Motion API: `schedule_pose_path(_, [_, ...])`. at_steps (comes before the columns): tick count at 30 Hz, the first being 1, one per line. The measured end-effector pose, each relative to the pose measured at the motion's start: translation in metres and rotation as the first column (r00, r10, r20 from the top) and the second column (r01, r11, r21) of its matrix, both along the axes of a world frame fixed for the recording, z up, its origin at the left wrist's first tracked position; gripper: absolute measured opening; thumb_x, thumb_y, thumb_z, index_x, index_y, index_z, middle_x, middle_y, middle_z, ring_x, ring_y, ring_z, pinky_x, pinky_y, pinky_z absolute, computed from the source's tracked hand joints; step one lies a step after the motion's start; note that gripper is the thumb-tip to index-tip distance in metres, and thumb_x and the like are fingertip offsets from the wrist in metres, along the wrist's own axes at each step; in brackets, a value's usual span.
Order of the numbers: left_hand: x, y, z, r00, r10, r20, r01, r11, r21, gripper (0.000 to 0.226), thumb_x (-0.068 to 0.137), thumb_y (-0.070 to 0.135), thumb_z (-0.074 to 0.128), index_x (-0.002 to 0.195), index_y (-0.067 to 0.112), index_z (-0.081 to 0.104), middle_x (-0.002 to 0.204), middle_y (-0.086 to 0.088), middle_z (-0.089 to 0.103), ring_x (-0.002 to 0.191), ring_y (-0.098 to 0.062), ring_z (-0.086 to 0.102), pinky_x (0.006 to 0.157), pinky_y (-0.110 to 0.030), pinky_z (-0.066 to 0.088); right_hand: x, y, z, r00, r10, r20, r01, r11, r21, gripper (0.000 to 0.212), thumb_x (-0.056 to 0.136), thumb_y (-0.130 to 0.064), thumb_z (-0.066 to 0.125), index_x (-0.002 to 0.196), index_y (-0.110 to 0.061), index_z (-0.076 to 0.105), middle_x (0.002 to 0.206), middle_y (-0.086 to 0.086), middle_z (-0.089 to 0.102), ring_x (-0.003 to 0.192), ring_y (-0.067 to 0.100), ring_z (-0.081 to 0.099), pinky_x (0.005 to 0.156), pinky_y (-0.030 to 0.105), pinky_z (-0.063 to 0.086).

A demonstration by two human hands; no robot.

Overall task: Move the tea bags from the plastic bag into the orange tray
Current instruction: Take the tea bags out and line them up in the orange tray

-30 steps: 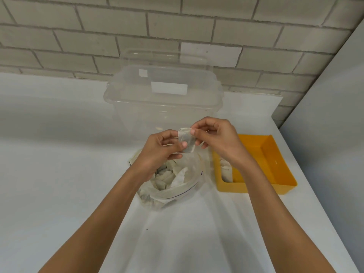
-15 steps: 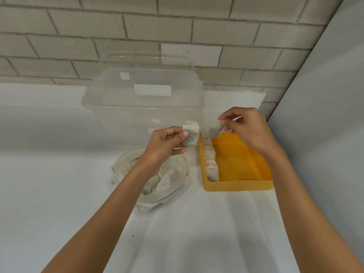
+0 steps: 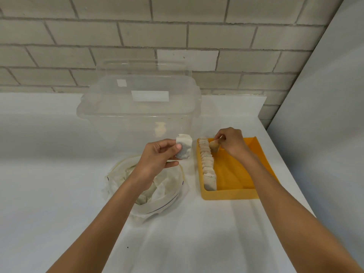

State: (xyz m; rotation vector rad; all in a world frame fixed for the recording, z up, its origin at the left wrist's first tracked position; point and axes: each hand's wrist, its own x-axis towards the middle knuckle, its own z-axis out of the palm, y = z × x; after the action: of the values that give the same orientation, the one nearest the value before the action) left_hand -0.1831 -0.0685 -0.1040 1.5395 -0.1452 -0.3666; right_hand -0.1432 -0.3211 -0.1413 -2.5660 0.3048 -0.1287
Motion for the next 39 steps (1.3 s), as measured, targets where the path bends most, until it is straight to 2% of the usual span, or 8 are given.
schedule_pose_path(4, [0.001, 0.000, -0.001, 1.000, 0.002, 0.001, -0.002, 1.000, 0.010, 0.020, 0.092, 0.018, 0.061, 0.105, 0.006, 0.070, 0.094, -0.012, 0.070, 0.082, -0.017, 0.066, 0.077, -0.028, 0.057, 0.005, -0.002, -0.006, 1.000, -0.010, -0.001, 0.010, 1.000, -0.012, 0.020, 0.089, -0.002, 0.056, 0.081, -0.021, 0.059, 0.099, 0.009, 0.062, 0.087, 0.022, 0.058, 0.071, 0.029, 0.047])
schedule_pose_path(10, [0.001, -0.009, -0.002, 0.999, -0.034, -0.018, 0.035, 0.999, 0.014, 0.015, 0.091, 0.017, 0.062, 0.100, 0.007, 0.071, 0.091, -0.012, 0.070, 0.083, -0.018, 0.066, 0.079, -0.029, 0.057, 0.003, -0.005, -0.007, 0.999, -0.032, 0.005, 0.032, 0.997, -0.069, 0.010, 0.090, -0.004, 0.053, 0.090, -0.014, 0.055, 0.097, 0.011, 0.061, 0.086, 0.026, 0.059, 0.077, 0.043, 0.054])
schedule_pose_path(17, [0.000, -0.027, 0.000, 0.996, -0.088, -0.021, 0.088, 0.996, 0.010, 0.010, 0.091, 0.017, 0.063, 0.093, 0.014, 0.071, 0.081, 0.000, 0.070, 0.075, -0.011, 0.066, 0.075, -0.027, 0.057, -0.005, -0.003, -0.005, 0.997, 0.071, 0.018, -0.067, 0.985, -0.157, 0.010, 0.092, -0.014, 0.057, 0.100, -0.020, 0.061, 0.095, 0.006, 0.056, 0.086, 0.022, 0.056, 0.074, 0.037, 0.052])
schedule_pose_path(25, [-0.002, -0.028, 0.000, 0.995, -0.096, -0.015, 0.096, 0.995, 0.015, 0.009, 0.091, 0.017, 0.063, 0.091, 0.015, 0.071, 0.075, 0.004, 0.070, 0.071, -0.008, 0.066, 0.076, -0.028, 0.057, -0.002, 0.002, 0.000, 0.998, 0.061, 0.010, -0.057, 0.971, -0.232, 0.008, 0.094, -0.014, 0.054, 0.098, -0.014, 0.062, 0.098, 0.005, 0.053, 0.088, 0.025, 0.056, 0.068, 0.033, 0.045])
schedule_pose_path(30, [0.000, -0.025, -0.002, 0.996, -0.094, -0.012, 0.094, 0.995, 0.015, 0.009, 0.091, 0.017, 0.063, 0.090, 0.016, 0.072, 0.075, 0.005, 0.070, 0.071, -0.008, 0.066, 0.076, -0.028, 0.057, -0.002, 0.004, 0.000, 0.999, 0.039, 0.020, -0.035, 0.980, -0.196, 0.004, 0.093, -0.015, 0.058, 0.094, -0.015, 0.054, 0.097, 0.007, 0.055, 0.085, 0.025, 0.057, 0.069, 0.035, 0.049])
schedule_pose_path(33, [0.001, -0.029, -0.004, 0.993, -0.117, -0.018, 0.118, 0.993, 0.012, 0.008, 0.090, 0.015, 0.064, 0.091, 0.015, 0.071, 0.076, 0.004, 0.070, 0.071, -0.008, 0.066, 0.076, -0.027, 0.058, -0.005, 0.002, 0.004, 1.000, 0.004, 0.026, -0.001, 0.991, -0.132, 0.010, 0.092, -0.018, 0.060, 0.096, -0.014, 0.052, 0.096, 0.008, 0.058, 0.083, 0.025, 0.058, 0.073, 0.039, 0.052])
schedule_pose_path(35, [0.003, -0.034, -0.004, 0.989, -0.144, -0.018, 0.145, 0.989, 0.011, 0.009, 0.090, 0.012, 0.064, 0.095, 0.012, 0.071, 0.082, 0.000, 0.071, 0.075, -0.008, 0.067, 0.076, -0.026, 0.058, -0.011, 0.001, 0.012, 0.994, -0.024, 0.107, 0.026, 0.999, -0.021, 0.011, 0.091, -0.023, 0.063, 0.093, -0.013, 0.059, 0.090, 0.005, 0.063, 0.080, 0.022, 0.060, 0.072, 0.033, 0.050])
schedule_pose_path(39, [0.014, -0.055, -0.006, 0.987, -0.159, 0.003, 0.159, 0.987, 0.038, 0.018, 0.090, 0.009, 0.064, 0.106, 0.002, 0.067, 0.095, -0.013, 0.070, 0.084, -0.015, 0.068, 0.077, -0.027, 0.058, -0.035, 0.010, 0.046, 0.986, -0.037, 0.164, -0.034, 0.909, 0.415, 0.023, 0.090, -0.035, 0.063, 0.093, -0.013, 0.070, 0.083, -0.001, 0.071, 0.066, 0.012, 0.067, 0.064, 0.022, 0.052])
